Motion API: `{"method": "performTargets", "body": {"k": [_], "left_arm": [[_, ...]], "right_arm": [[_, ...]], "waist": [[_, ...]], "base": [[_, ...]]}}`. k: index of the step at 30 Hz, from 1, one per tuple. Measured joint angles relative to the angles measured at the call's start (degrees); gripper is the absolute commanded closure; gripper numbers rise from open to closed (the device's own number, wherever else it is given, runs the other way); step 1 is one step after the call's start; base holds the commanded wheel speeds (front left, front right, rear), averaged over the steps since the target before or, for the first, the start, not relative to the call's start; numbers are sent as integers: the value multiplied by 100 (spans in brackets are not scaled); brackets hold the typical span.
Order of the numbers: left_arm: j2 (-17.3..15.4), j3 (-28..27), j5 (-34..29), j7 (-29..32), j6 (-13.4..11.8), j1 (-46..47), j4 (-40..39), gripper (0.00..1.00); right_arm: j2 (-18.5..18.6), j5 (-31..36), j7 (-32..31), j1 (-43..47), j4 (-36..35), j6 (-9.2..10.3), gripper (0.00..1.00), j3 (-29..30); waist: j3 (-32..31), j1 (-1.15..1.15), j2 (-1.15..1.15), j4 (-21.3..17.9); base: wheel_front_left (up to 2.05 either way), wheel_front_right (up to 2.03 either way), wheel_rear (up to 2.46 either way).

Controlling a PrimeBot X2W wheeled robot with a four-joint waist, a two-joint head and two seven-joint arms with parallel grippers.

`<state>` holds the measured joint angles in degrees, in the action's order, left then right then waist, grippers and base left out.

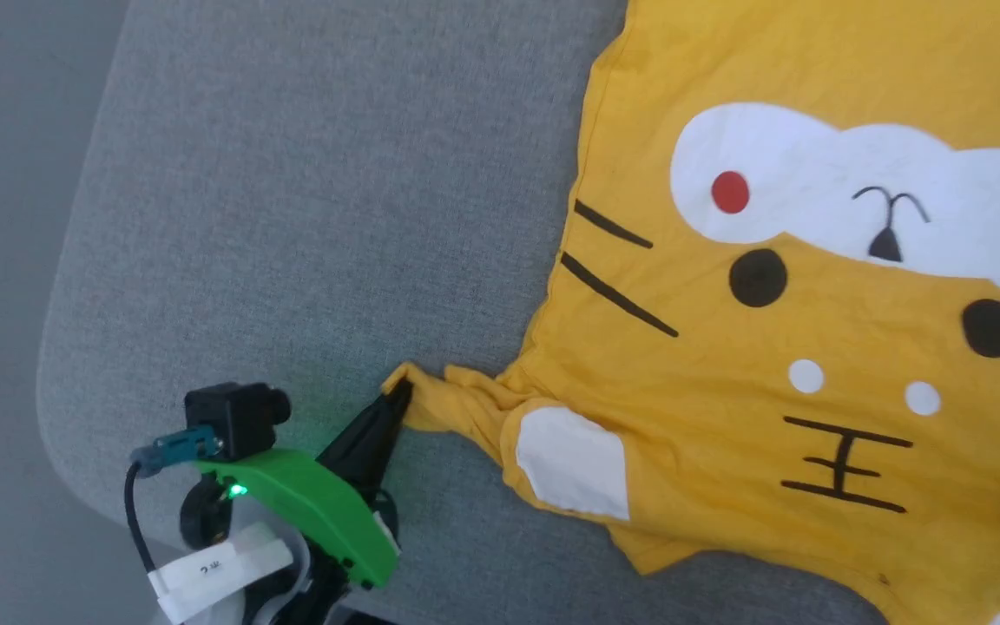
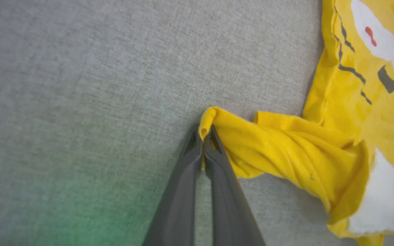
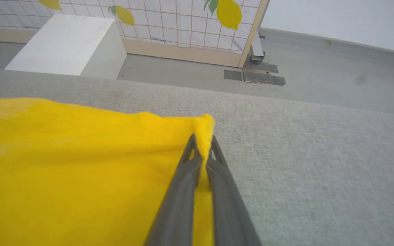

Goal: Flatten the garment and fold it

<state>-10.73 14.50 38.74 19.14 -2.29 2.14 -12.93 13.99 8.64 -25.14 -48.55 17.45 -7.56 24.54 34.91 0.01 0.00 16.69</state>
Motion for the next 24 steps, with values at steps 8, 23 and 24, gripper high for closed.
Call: {"method": "performTargets", "body": {"k": [8,23,24], "left_arm": [[-319,-188,1,233,-255,-552,86,100],[-452,-246,74,406,-433,-1005,-16,100],[-452,-247,86,406,-433,-1017,-15,100]], "right_arm": [[-459,-744,988,1964,-987,-1,100,612],[-1088,-1001,-1607,4451,-1339,0,100,1780],[-1083,-1057,-1771,4474,-1299,0,100,1771]], "waist": [[-805,-1,0,-359],[-1987,-1,0,-1316],[-2026,-1,0,-1371]], "base": [[0,0,0],[0,0,0],[0,0,0]]}}
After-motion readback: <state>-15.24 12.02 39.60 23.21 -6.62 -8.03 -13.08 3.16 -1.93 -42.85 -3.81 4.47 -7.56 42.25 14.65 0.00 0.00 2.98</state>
